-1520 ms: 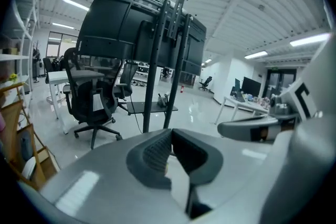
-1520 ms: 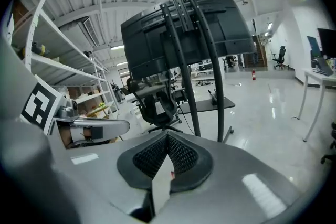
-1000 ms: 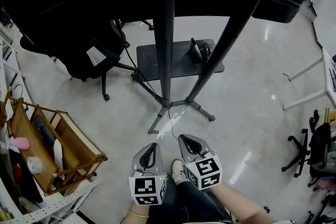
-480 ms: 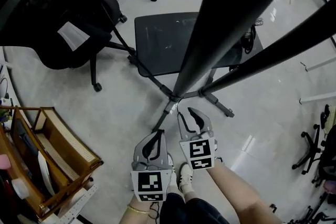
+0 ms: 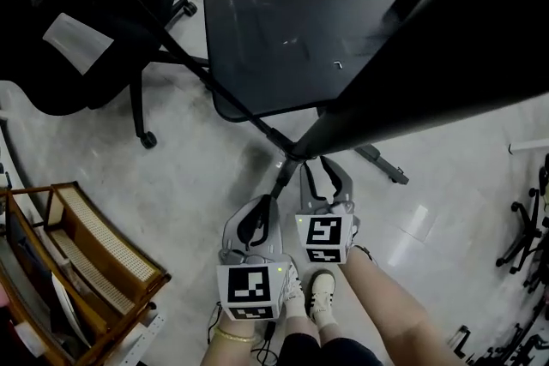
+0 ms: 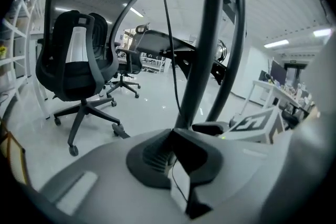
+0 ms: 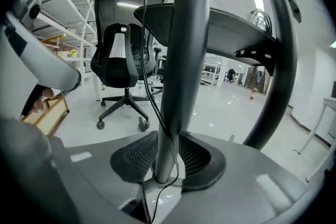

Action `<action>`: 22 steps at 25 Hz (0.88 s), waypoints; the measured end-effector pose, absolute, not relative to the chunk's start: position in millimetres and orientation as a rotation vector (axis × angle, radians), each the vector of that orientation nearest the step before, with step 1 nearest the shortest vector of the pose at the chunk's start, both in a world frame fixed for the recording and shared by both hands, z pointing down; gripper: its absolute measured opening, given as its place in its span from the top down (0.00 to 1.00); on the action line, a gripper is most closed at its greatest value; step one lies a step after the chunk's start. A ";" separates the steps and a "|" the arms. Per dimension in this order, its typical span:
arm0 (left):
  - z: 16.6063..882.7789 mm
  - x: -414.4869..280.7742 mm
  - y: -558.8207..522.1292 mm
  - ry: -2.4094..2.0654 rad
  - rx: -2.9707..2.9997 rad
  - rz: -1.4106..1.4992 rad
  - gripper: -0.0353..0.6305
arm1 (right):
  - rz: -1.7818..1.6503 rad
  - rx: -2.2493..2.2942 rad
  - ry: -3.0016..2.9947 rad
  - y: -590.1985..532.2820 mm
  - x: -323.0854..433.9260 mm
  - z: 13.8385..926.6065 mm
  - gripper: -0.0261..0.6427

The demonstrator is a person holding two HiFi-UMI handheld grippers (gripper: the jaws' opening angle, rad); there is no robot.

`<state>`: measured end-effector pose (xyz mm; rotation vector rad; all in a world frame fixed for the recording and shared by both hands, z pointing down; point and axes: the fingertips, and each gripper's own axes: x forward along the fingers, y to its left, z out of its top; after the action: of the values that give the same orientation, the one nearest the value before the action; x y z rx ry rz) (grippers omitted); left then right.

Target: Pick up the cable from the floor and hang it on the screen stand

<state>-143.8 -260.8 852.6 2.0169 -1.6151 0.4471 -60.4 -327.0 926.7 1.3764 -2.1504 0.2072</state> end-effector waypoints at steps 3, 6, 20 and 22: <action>858.4 -148.0 -260.9 -1.613 2.010 0.435 0.94 | 0.195 1.491 -2.121 -331.4 -57.1 927.2 0.82; 866.0 -153.7 -260.5 -1.614 1.990 0.434 0.94 | 0.205 1.562 -2.101 -330.2 -56.1 927.6 0.87; 847.4 -134.7 -250.6 -1.592 2.023 0.441 0.94 | 0.273 1.479 -2.217 -300.8 -55.1 894.9 0.94; 829.8 -128.9 -243.3 -1.593 2.037 0.450 0.94 | 0.326 1.471 -2.253 -289.5 -48.3 872.4 0.94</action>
<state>-128.9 -243.3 829.8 2.0370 -1.5927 0.4504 -48.3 -289.5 872.4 1.4714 -2.2531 0.3260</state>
